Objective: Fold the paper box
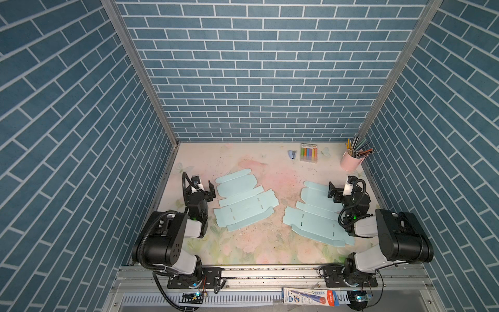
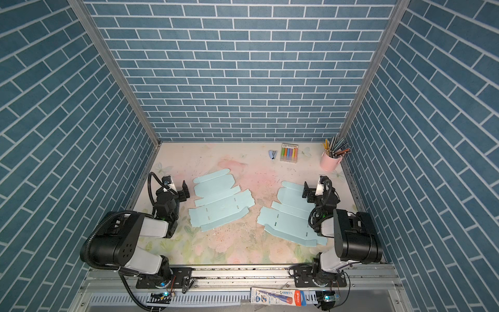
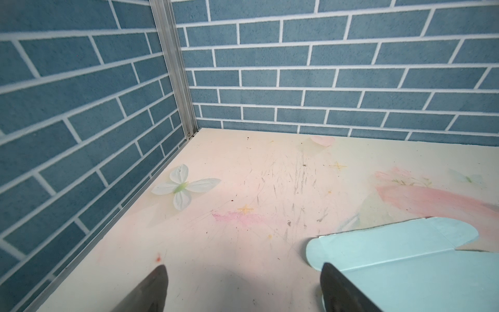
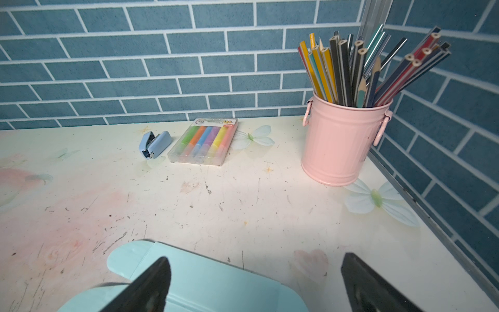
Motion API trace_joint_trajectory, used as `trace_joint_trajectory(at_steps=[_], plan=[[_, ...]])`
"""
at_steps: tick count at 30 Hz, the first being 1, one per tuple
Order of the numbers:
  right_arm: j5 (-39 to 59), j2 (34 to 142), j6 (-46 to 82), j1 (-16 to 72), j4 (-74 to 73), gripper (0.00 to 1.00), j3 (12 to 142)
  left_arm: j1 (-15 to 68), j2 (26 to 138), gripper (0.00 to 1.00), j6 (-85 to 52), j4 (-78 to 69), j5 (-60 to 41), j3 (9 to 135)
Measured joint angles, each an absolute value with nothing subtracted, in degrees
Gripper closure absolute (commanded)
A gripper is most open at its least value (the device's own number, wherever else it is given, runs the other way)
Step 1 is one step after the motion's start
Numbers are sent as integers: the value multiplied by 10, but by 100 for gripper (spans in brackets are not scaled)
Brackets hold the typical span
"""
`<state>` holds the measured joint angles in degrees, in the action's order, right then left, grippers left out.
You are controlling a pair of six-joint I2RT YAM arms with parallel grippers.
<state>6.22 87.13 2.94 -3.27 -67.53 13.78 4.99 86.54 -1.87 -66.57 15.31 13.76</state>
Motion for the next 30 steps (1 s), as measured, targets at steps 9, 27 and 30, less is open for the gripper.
trace_joint_trajectory(at_steps=[9, 27, 30], plan=[[51, 839, 30, -33, -651, 2, 135, 50, 829, 11, -18, -637, 153, 141], [89, 590, 254, 229, -149, 1, 292, 222, 688, 11, -289, -187, 4, 325], [116, 592, 314, 352, -141, 2, 280, 245, 731, 12, -311, -153, -47, 308]])
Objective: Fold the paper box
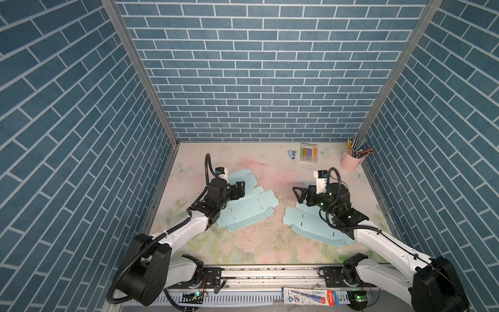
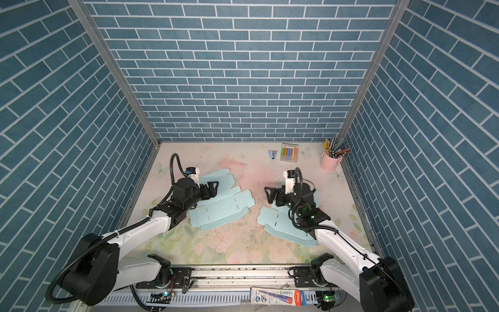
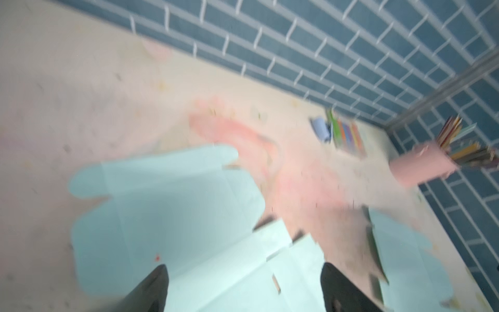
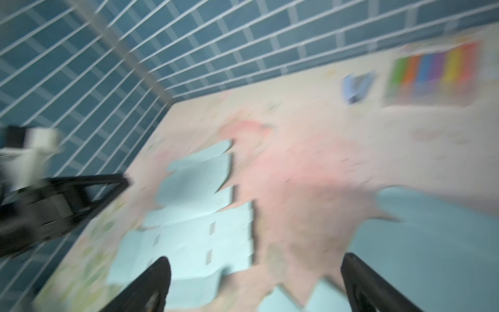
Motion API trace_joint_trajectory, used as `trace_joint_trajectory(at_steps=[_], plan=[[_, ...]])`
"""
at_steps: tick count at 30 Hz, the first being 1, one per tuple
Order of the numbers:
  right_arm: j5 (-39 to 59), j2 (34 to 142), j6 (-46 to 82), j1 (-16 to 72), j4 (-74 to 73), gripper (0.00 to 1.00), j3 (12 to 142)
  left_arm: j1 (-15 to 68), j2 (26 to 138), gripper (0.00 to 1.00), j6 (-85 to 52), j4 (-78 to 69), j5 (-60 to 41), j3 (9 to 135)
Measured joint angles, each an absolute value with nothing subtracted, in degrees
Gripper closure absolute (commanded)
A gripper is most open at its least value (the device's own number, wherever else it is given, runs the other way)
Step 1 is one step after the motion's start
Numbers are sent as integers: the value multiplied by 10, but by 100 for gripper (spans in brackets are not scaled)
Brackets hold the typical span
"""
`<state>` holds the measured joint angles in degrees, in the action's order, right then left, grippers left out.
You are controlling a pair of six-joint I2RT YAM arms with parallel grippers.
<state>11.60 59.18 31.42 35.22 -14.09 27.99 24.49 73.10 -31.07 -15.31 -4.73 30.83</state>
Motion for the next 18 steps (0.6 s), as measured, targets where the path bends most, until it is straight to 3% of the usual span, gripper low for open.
trace_joint_trajectory(at_steps=[8, 18], plan=[[169, 698, 444, 517, -210, 3, 256, 251, 751, 12, -316, -112, -122, 280], [222, 822, 570, 542, -428, 2, 158, 277, 748, 11, -319, -132, -151, 217]])
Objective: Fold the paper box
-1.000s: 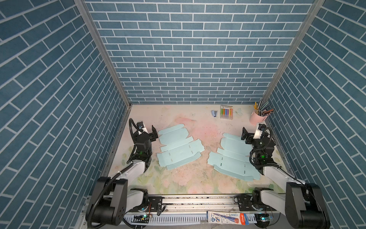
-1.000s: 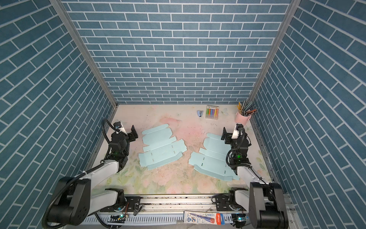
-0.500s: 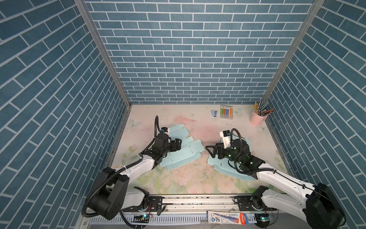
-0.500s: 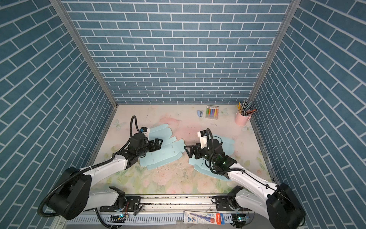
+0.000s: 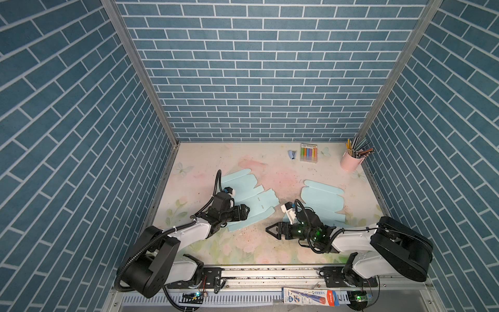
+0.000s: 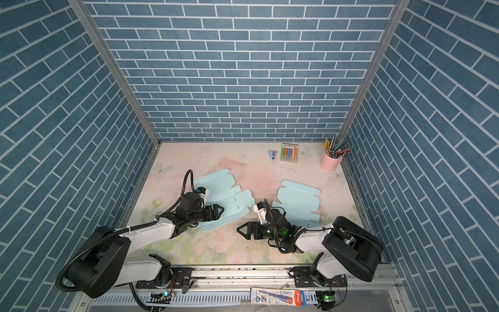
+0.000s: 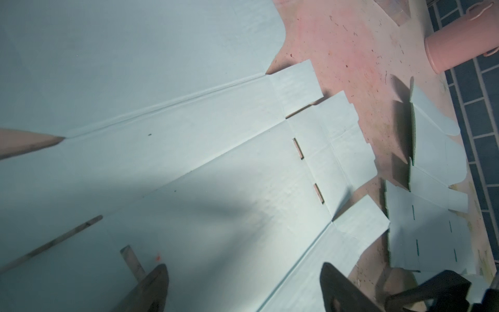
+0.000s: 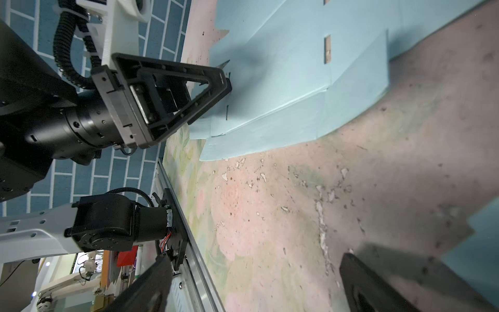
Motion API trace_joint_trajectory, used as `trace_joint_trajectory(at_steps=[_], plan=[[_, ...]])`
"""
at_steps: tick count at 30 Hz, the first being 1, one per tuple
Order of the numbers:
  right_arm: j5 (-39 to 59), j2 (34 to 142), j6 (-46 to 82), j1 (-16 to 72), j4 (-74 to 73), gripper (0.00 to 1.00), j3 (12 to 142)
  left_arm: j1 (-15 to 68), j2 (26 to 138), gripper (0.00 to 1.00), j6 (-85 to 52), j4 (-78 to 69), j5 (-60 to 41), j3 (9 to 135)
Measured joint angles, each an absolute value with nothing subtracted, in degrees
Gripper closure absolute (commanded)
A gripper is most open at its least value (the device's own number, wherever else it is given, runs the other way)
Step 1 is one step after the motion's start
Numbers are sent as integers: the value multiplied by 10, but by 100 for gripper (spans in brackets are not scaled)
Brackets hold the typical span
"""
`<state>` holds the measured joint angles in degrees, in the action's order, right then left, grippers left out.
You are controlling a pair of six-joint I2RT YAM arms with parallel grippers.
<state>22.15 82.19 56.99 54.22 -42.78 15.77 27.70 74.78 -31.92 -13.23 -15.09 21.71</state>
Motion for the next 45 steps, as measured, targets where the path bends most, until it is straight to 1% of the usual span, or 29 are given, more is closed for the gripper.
trace_joint_trajectory(at_steps=[4, 9, 12, 15, 18, 20, 22, 27, 30, 33, 37, 41, 44, 45], plan=[[224, 837, 584, 533, -468, 2, 150, 317, 745, 11, -340, -166, -152, 200], [223, 831, 589, 490, -490, 2, 134, 404, 725, 11, -408, -223, -143, 161], [223, 813, 589, 454, -477, 2, 117, 469, 723, 11, -449, -233, -136, 159], [217, 789, 583, 438, -442, 2, 125, 494, 734, 11, -469, -232, -143, 170], [215, 778, 572, 438, -412, 2, 143, 492, 740, 12, -471, -220, -154, 188], [214, 776, 567, 438, -401, 2, 149, 475, 737, 12, -460, -203, -167, 201], [213, 776, 566, 438, -391, 2, 151, 442, 725, 11, -444, -189, -180, 207], [212, 786, 561, 440, -367, 3, 160, 324, 713, 12, -376, -139, -198, 226], [207, 803, 555, 447, -361, 3, 177, 299, 747, 13, -348, -133, -199, 239], [203, 827, 550, 460, -349, 4, 203, 298, 787, 15, -333, -146, -203, 244], [195, 849, 549, 469, -351, 3, 218, 315, 798, 15, -325, -158, -187, 248], [183, 850, 536, 465, -351, 4, 219, 357, 773, 16, -341, -178, -168, 217], [182, 857, 524, 453, -349, 8, 226, 394, 741, 16, -366, -193, -152, 184], [182, 864, 520, 449, -347, 11, 234, 409, 728, 16, -377, -197, -147, 173]])
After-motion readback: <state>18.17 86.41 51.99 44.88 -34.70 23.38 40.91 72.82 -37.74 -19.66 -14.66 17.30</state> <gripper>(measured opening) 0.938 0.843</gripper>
